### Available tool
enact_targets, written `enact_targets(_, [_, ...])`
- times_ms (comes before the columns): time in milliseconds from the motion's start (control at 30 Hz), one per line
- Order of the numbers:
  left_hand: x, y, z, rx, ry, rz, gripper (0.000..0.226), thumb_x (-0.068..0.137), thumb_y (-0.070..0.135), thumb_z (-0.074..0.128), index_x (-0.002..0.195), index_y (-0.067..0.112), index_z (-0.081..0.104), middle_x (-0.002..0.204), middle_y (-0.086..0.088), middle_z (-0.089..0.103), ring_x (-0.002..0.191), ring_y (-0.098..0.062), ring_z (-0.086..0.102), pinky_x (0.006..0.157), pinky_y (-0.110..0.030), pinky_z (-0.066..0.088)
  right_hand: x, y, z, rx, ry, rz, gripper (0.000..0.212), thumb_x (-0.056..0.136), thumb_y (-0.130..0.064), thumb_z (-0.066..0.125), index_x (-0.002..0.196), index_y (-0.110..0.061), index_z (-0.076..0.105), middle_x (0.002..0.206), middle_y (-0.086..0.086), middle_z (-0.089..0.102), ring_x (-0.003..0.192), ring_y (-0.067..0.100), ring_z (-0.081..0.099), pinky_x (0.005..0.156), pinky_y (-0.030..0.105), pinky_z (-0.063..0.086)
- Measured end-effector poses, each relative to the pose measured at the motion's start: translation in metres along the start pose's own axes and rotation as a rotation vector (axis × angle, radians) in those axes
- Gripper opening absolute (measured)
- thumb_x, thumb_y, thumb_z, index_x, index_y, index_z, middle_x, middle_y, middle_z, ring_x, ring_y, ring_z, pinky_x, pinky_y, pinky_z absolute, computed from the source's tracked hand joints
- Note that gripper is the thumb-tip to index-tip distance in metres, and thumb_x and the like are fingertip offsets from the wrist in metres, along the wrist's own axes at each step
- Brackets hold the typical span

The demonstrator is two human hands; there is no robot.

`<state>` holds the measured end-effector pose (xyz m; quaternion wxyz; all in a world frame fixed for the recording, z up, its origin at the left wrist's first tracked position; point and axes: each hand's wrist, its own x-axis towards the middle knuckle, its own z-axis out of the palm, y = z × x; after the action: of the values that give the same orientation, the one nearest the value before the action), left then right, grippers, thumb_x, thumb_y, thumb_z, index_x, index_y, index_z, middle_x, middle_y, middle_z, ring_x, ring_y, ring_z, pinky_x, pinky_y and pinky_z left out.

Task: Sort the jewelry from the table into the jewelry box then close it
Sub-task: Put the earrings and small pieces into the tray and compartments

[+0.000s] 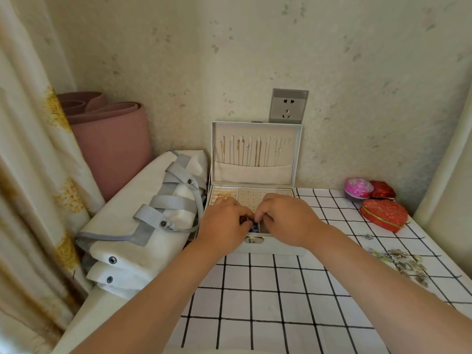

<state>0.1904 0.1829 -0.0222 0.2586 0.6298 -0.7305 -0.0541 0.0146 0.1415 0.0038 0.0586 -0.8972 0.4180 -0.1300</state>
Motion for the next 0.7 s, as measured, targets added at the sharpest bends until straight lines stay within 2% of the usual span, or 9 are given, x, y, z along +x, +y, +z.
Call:
enact_targets(100, [0.003, 0.003, 0.001, -0.010, 0.005, -0.065, 0.022, 0.086, 0.038, 0.064, 0.107, 0.042, 0.069, 0.105, 0.009, 0.057, 0.108, -0.014, 0.045, 0.093, -0.032, 0.038, -0.001, 0.001, 0.001, 0.020, 0.020, 0.020, 0.033, 0.093, -0.014, 0.052, 0.101, -0.036, 0.075, 0.100, -0.011, 0.062, 0.089, 0.014, 0.061, 0.072, 0.032, 0.051])
enact_targets(267, [0.007, -0.002, -0.006, -0.084, -0.032, -0.067, 0.032, 0.084, 0.040, 0.068, 0.115, 0.033, 0.063, 0.106, 0.014, 0.063, 0.107, -0.010, 0.049, 0.093, -0.030, 0.041, -0.005, -0.002, 0.004, 0.020, -0.047, -0.009, 0.039, 0.093, -0.014, 0.050, 0.112, -0.039, 0.072, 0.101, -0.008, 0.061, 0.090, 0.017, 0.061, 0.075, 0.036, 0.052])
enact_targets(367, [0.003, -0.006, -0.011, -0.065, -0.008, 0.008, 0.014, 0.088, 0.027, 0.061, 0.100, 0.031, 0.068, 0.098, 0.010, 0.063, 0.100, -0.012, 0.052, 0.089, -0.034, 0.046, -0.003, -0.004, 0.003, -0.009, -0.057, -0.023, 0.042, 0.092, -0.012, 0.049, 0.114, -0.040, 0.073, 0.101, -0.008, 0.061, 0.090, 0.015, 0.059, 0.074, 0.033, 0.050])
enact_targets(433, [-0.001, -0.009, -0.011, -0.059, -0.015, 0.083, 0.013, 0.088, 0.024, 0.061, 0.091, 0.032, 0.071, 0.092, 0.010, 0.061, 0.095, -0.012, 0.052, 0.085, -0.033, 0.046, -0.001, -0.004, 0.003, -0.027, -0.063, -0.033, 0.043, 0.092, -0.011, 0.048, 0.112, -0.040, 0.073, 0.099, -0.009, 0.060, 0.089, 0.014, 0.058, 0.072, 0.031, 0.048])
enact_targets(567, [-0.004, -0.007, -0.011, -0.043, -0.033, 0.160, 0.013, 0.088, 0.031, 0.064, 0.093, 0.035, 0.075, 0.091, 0.014, 0.059, 0.094, -0.008, 0.046, 0.086, -0.028, 0.039, 0.000, -0.004, 0.006, 0.026, -0.057, -0.002, 0.036, 0.093, -0.012, 0.048, 0.103, -0.036, 0.073, 0.096, -0.007, 0.061, 0.088, 0.018, 0.059, 0.073, 0.034, 0.051])
enact_targets(700, [-0.003, -0.007, -0.013, -0.037, -0.047, 0.176, 0.014, 0.088, 0.033, 0.063, 0.093, 0.035, 0.076, 0.094, 0.016, 0.059, 0.097, -0.008, 0.046, 0.088, -0.029, 0.040, -0.002, -0.002, 0.007, 0.056, -0.010, 0.032, 0.033, 0.094, -0.012, 0.050, 0.106, -0.032, 0.073, 0.100, -0.005, 0.063, 0.088, 0.018, 0.059, 0.074, 0.035, 0.052])
